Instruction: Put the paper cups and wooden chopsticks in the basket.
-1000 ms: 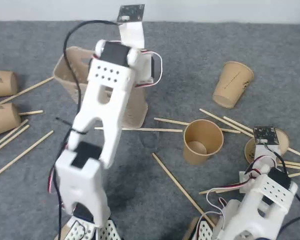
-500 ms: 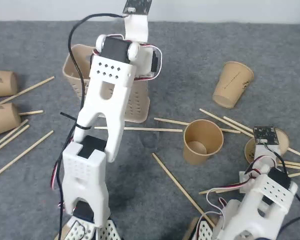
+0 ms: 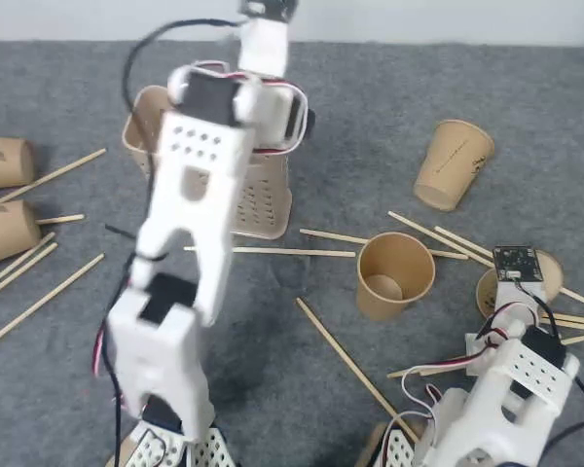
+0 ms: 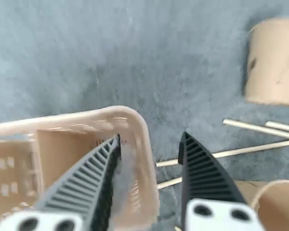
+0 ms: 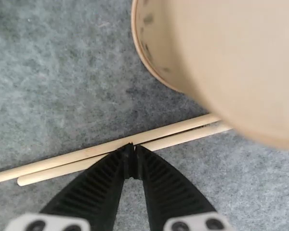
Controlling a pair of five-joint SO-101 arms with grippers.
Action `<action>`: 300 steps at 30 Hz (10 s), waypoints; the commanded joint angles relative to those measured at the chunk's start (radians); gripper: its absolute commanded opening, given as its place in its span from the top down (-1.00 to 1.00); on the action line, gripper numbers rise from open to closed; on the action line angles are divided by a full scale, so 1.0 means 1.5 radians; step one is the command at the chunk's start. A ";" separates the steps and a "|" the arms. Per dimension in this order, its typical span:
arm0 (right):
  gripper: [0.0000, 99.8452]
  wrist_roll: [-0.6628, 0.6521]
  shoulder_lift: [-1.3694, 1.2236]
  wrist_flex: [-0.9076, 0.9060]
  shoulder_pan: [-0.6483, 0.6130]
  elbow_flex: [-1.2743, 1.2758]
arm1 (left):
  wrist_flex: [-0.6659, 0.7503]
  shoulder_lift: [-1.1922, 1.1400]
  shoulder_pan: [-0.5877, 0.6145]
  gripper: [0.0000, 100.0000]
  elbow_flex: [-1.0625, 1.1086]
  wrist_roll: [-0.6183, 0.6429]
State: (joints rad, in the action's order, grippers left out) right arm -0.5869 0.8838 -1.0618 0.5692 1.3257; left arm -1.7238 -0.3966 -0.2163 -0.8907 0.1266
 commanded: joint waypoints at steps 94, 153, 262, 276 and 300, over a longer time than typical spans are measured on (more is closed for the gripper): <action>0.99 0.352 -0.686 -0.395 -0.683 -1.686 | 0.520 1.059 0.553 0.63 1.554 -0.209; 0.96 0.398 -0.994 -0.302 -0.327 -1.619 | 0.519 1.059 0.552 0.63 1.554 -0.210; 0.37 -0.433 0.213 -0.406 -0.510 -0.215 | 0.531 1.059 0.553 0.63 1.558 -0.209; 0.59 -0.158 0.221 0.048 -0.433 -0.090 | 0.532 1.059 0.552 0.63 1.558 -0.209; 0.98 0.233 0.060 -0.169 -0.434 -0.567 | 0.533 1.059 0.550 0.63 1.558 -0.209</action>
State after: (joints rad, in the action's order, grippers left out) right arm -0.3199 1.1017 -1.2873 -0.0813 0.6690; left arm -0.9490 1.1745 0.6137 1.4507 -0.1757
